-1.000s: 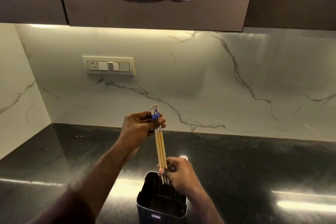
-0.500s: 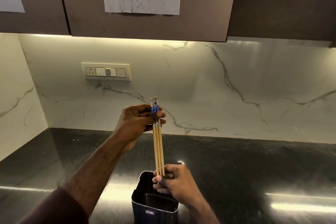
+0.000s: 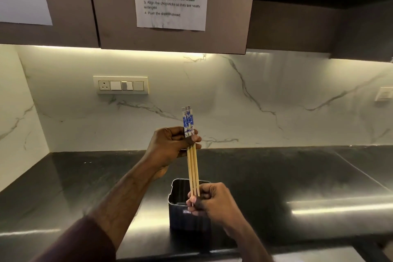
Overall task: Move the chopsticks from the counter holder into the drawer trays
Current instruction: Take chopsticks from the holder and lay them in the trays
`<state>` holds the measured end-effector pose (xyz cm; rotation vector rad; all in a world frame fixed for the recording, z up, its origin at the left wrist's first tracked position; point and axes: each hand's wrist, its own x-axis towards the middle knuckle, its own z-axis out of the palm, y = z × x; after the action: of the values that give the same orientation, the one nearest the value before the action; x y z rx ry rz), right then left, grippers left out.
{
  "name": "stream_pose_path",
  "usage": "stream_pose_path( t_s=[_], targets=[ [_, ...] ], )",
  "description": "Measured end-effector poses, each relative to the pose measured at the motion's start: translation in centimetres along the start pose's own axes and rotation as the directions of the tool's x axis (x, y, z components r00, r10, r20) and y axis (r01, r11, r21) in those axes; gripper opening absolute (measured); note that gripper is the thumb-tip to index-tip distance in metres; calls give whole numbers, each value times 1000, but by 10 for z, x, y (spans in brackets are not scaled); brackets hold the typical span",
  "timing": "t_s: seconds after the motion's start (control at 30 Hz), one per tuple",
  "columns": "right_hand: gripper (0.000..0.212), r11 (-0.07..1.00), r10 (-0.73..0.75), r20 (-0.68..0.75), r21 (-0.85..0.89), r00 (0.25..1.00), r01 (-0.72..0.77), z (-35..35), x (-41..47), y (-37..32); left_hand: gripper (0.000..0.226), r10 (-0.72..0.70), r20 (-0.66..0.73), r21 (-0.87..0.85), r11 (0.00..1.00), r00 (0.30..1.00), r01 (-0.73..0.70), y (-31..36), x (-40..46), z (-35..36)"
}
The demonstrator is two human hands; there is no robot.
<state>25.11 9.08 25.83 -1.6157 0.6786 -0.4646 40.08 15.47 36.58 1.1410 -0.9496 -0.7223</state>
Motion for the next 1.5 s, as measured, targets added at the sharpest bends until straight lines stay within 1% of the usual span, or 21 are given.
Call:
stream_pose_path(
  t_s=[0.17, 0.3, 0.43, 0.6, 0.77, 0.87, 0.97, 1.07, 1.13, 1.27, 1.37, 1.5],
  targets=[
    [11, 1000, 5, -66, -18, 998, -7, 20, -53, 11, 33, -63, 78, -14, 998, 995, 64, -6, -45, 2],
    [10, 999, 30, -144, -39, 989, -36, 24, -104, 30, 36, -116, 130, -41, 992, 985, 122, -19, -81, 22],
    [9, 991, 6, -249, -128, 968, -39, 11, -152, 42, 41, -163, 176, -61, 983, 971, 176, -27, -108, 53],
    [7, 990, 33, -339, -116, 940, -77, -19, -206, 50, 29, -197, 217, -57, 975, 956, 213, -39, -132, 107],
    [5, 991, 66, -429, -79, 901, -110, -68, -262, 62, 22, -241, 268, -66, 961, 933, 268, -56, -161, 180],
    [4, 987, 96, -444, -72, 891, -142, -109, -305, 70, 19, -255, 255, -82, 955, 933, 283, -69, -181, 233],
    [12, 980, 132, -446, -76, 885, -185, -152, -345, 78, 16, -262, 238, -61, 957, 935, 284, -86, -200, 286],
    [5, 967, 171, -451, -95, 876, -237, -194, -376, 92, 14, -289, 209, -14, 954, 934, 298, -105, -216, 338],
    [2, 957, 199, -455, -99, 868, -271, -216, -389, 101, 13, -304, 187, 28, 952, 934, 305, -118, -224, 365],
    [10, 930, 285, -439, -87, 852, -356, -252, -405, 118, 9, -331, 138, 146, 939, 933, 312, -142, -234, 407],
    [10, 907, 328, -449, -96, 831, -409, -276, -404, 137, 9, -363, 139, 213, 919, 921, 330, -165, -235, 432],
    [15, 862, 379, -449, -146, 809, -485, -302, -393, 166, 8, -395, 140, 260, 900, 908, 351, -202, -228, 457]
  ],
)
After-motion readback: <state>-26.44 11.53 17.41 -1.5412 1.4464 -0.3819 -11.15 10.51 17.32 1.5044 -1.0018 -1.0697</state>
